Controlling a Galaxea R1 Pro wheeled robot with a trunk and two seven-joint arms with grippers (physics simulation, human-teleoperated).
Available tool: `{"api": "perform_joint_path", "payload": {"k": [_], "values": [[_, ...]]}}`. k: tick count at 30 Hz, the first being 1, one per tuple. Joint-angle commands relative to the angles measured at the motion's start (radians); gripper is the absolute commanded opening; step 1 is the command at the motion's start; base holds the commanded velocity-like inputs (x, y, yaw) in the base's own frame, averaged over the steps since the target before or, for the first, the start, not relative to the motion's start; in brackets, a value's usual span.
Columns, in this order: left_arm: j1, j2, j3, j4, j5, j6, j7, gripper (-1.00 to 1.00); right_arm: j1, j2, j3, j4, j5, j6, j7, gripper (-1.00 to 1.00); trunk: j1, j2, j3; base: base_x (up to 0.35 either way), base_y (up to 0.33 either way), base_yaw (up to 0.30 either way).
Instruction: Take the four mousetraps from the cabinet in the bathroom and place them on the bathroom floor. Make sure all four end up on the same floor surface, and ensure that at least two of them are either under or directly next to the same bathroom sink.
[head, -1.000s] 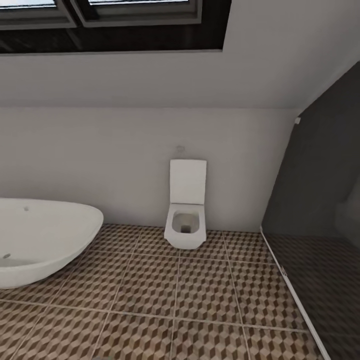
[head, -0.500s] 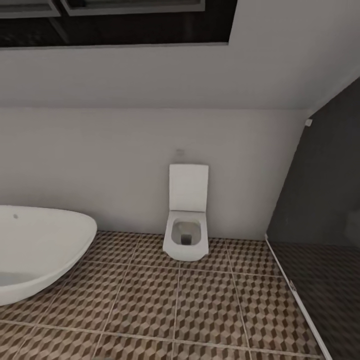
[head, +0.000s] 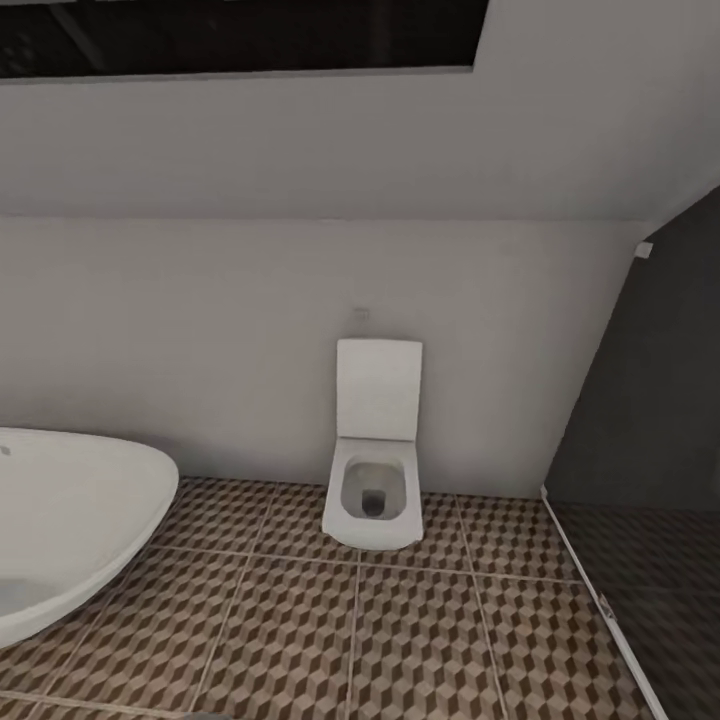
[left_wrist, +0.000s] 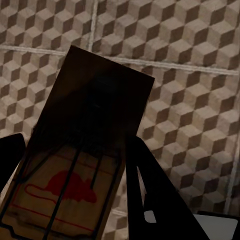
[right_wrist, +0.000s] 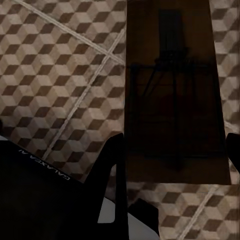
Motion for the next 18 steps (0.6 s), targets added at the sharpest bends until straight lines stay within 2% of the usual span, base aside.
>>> {"api": "perform_joint_path", "payload": {"k": [1,10,18], "values": [[-0.001,-0.001,-0.008,0.003,0.007,-0.005,-0.001,-1.00,-0.002,0.000,0.001,0.004,-0.002,-0.006,0.004,-1.00,0.001,-0.001,-0.001,0.332,0.000,0.000],[-0.001,-0.002,-0.008,0.003,0.007,-0.005,-0.001,-1.00,-0.002,0.000,0.001,0.004,-0.002,-0.006,0.004,-1.00,0.001,-0.001,-0.001,0.328,0.000,0.000],[-0.001,-0.007,-0.008,0.003,0.007,-0.005,-0.001,-1.00,-0.002,0.000,0.001,0.004,-0.002,-0.006,0.004,-1.00,0.001,-0.001,-0.001,0.059,0.000,0.000]]}}
